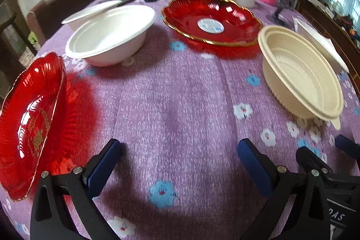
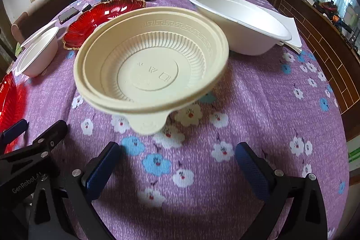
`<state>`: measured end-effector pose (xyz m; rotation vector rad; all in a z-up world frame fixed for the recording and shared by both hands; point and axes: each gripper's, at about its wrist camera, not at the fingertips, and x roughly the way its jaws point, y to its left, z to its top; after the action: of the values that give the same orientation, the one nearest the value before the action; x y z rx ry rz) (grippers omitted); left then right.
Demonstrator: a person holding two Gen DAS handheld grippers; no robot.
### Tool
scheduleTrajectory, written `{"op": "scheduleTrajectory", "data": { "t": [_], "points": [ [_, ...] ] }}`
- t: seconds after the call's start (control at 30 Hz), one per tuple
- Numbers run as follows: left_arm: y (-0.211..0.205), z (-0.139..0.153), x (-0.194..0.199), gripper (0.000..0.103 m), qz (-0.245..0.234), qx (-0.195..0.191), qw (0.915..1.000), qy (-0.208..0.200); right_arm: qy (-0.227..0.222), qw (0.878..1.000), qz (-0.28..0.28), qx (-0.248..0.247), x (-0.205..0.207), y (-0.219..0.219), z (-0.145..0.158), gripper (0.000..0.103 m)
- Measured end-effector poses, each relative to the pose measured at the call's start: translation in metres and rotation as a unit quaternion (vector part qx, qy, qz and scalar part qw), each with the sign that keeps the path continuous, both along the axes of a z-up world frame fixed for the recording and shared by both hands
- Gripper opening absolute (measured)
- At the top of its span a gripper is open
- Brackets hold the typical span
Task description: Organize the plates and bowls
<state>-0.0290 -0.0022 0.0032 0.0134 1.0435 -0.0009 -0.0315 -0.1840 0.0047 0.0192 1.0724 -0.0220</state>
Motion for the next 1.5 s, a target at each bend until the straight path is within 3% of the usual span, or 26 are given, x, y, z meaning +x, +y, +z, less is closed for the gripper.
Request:
{"op": "scheduleTrajectory", "data": {
  "t": [0.13,0.23,0.33,0.47,0.53,0.57,0.73,0.87,1.0,1.1,1.17,1.27,1.33,1.43,1.5],
  "points": [
    [0.004,0.008,-0.013,0.102,-0.031,-0.035,0.9984,0.033,0.011,1.0,-0.02,0.007,-0.011,-0.009,0.002,0.102],
    [0.004,0.031,-0.039,0.102,-0.059,-0.053,0.9968,-0.006,-0.013,0.999,-0.047,0.025,-0.032,-0.024,0.014,0.102],
    [0.007,0.071,-0.073,0.102,-0.09,-0.073,0.9898,-0.082,-0.062,0.996,-0.064,0.018,-0.054,-0.031,0.037,0.102],
    [0.043,0.128,-0.121,0.102,-0.097,-0.092,0.9682,-0.211,-0.211,0.972,-0.093,-0.04,-0.102,-0.019,0.092,0.102],
    [0.07,0.151,-0.138,0.102,-0.078,-0.065,0.9548,-0.279,-0.273,0.958,-0.082,-0.033,-0.115,-0.009,0.11,0.102],
    [0.088,0.158,-0.143,0.102,-0.071,-0.052,0.9522,-0.293,-0.279,0.957,-0.076,-0.024,-0.111,-0.007,0.113,0.102],
    [0.177,0.166,-0.145,0.102,0.016,-0.018,0.962,-0.272,-0.198,0.979,-0.025,0.041,-0.064,0.032,0.114,0.102],
    [0.244,0.156,-0.146,0.102,0.089,0.007,0.9638,-0.251,-0.16,0.984,0.046,0.068,-0.044,0.094,0.105,0.102],
    [0.299,0.137,-0.141,0.102,0.148,0.01,0.9697,-0.194,-0.136,0.981,0.11,0.081,-0.031,0.156,0.094,0.098],
    [0.315,0.125,-0.136,0.102,0.154,0.001,0.9723,-0.176,-0.114,0.981,0.137,0.08,-0.017,0.189,0.083,0.088],
    [0.325,0.117,-0.13,0.102,0.147,-0.042,0.9751,-0.161,-0.091,0.981,0.144,0.09,-0.006,0.201,0.074,0.085],
    [0.346,0.101,-0.114,0.102,0.152,-0.115,0.9706,-0.147,-0.063,0.982,0.136,0.111,0.003,0.209,0.063,0.082],
    [0.346,0.095,-0.102,0.101,0.148,-0.118,0.9727,-0.134,-0.049,0.982,0.134,0.123,0.008,0.212,0.058,0.082],
    [0.341,0.085,-0.078,0.091,0.132,-0.11,0.9792,-0.108,-0.031,0.982,0.13,0.137,0.014,0.217,0.05,0.08],
    [0.337,0.078,-0.066,0.091,0.113,-0.128,0.9809,-0.093,-0.02,0.982,0.13,0.139,0.016,0.222,0.045,0.073]
  ]
}}
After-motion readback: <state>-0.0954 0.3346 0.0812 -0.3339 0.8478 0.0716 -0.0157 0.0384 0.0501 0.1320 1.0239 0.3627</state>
